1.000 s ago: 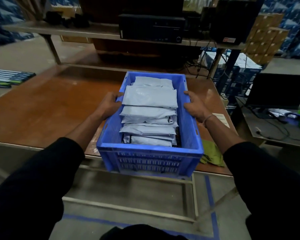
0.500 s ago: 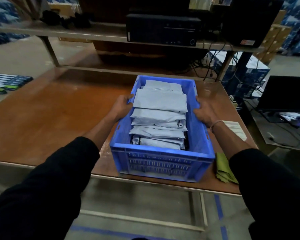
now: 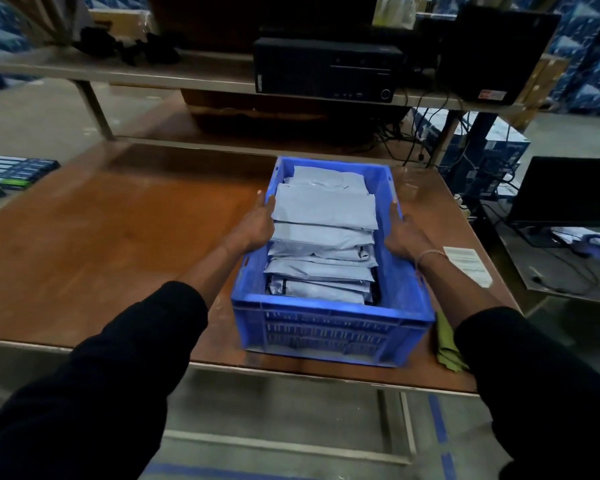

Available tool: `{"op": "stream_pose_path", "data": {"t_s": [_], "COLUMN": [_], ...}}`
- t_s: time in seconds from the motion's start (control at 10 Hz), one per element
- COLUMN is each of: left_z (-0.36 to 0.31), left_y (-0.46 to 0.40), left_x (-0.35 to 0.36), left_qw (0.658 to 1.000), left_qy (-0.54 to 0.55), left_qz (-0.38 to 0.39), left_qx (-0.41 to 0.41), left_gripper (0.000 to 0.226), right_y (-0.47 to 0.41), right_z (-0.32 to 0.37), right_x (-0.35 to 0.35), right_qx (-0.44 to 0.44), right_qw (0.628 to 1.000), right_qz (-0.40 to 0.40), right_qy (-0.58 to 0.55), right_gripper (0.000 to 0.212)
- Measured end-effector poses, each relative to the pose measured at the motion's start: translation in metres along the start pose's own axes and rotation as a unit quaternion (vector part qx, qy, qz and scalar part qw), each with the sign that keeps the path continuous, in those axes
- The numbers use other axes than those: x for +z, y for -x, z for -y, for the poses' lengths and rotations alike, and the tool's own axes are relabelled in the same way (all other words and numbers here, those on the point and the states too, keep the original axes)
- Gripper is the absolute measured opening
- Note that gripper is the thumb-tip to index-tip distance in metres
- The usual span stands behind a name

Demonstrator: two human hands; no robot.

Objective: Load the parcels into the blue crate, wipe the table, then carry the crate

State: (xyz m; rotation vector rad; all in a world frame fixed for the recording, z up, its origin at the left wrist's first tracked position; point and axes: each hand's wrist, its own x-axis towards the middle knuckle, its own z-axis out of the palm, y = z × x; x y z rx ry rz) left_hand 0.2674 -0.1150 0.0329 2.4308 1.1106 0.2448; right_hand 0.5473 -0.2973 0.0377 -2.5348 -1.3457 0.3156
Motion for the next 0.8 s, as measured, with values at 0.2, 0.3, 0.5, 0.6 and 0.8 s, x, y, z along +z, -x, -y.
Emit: {"op": "stream_pose_path", "data": {"t_s": [0.2, 0.3, 0.5, 0.6, 0.8], "left_z": [0.002, 0.001, -0.003, -0.004, -0.011], "left_y": [-0.003, -0.005, 0.0, 0.006, 0.007], "left_x": [0.005, 0.006, 0.005, 0.002, -0.016], "left_qw": [1.0, 0.999, 0.999, 0.999, 0.995], "left_qy": [0.009, 0.014, 0.012, -0.015, -0.083], "left_qz": [-0.027, -0.042, -0.042, -0.037, -0.053], "left_qx": [0.002, 0.003, 0.001, 0.0, 0.021], "left_gripper": [0.06, 0.059, 0.059, 0.06, 0.052], "right_y": [-0.003, -0.004, 0.001, 0.003, 0.003], "right_z": [-0.001, -0.001, 0.004, 0.005, 0.005], "right_x": [0.003, 0.002, -0.002, -0.003, -0.018], "right_qx": [0.0, 0.006, 0.011, 0.014, 0.01], "right_qw": [1.0, 1.0, 1.0, 1.0, 0.998], "right_qz": [-0.019, -0.023, -0.018, -0.007, -0.006], "right_qy": [-0.004, -0.011, -0.012, -0.026, -0.066], "right_gripper": [0.085, 0.085, 0.084, 0.084, 0.083]}}
